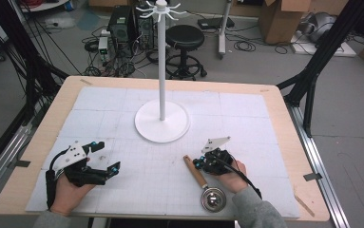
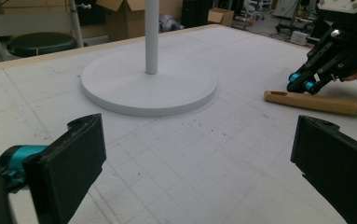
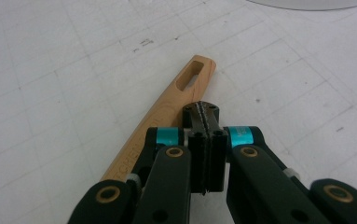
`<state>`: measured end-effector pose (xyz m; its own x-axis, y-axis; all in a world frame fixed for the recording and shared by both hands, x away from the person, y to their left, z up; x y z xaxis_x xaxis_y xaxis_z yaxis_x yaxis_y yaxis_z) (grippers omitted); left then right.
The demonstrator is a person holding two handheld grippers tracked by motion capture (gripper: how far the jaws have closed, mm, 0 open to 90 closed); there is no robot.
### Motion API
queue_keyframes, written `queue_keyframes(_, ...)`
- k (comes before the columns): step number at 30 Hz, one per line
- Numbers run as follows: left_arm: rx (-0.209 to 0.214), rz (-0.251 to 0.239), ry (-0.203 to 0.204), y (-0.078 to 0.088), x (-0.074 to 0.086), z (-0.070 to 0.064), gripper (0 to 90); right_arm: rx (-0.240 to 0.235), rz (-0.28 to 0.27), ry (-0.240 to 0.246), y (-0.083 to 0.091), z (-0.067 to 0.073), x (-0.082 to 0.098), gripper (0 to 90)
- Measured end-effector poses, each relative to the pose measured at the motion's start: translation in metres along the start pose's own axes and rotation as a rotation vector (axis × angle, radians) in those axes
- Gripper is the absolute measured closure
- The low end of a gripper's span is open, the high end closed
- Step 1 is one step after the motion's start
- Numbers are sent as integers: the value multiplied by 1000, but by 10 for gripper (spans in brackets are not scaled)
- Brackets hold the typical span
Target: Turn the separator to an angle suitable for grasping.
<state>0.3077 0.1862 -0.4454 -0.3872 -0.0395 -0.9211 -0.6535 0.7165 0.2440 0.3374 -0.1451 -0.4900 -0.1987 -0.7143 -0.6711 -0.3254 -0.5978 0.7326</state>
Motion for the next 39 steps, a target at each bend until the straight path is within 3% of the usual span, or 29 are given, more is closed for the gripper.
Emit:
queue_keyframes(16, 0, 4, -1, 0, 1, 0, 37, -32, 18, 51, -13, 8, -17, 900)
queue_keyframes(18, 1, 3, 1, 0, 1, 0, 37, -60, 12, 44, -15, 11, -20, 900)
queue_keyframes(23, 0, 3, 2, 1, 1, 0, 37, -78, 20, 71, -20, 17, -26, 900)
queue_keyframes(29, -2, 2, 0, 2, 1, 0, 37, -113, 22, 66, -22, 20, -30, 900)
queue_keyframes(39, 0, -5, 2, 2, 0, 1, 37, -137, 50, 139, -29, 35, -42, 900)
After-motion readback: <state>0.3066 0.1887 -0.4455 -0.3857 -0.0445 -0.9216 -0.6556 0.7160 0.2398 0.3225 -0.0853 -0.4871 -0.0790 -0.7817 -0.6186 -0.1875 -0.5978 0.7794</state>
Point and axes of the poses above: each handheld gripper's, and its own axes: y roughly backward along the jaws, x roughly out of its underside, z roughly to its left, the point moved 7 cm from there along -y, roughly forward along the jaws, and after that the axes turned 14 degrees about y, right-handed, at the moved point
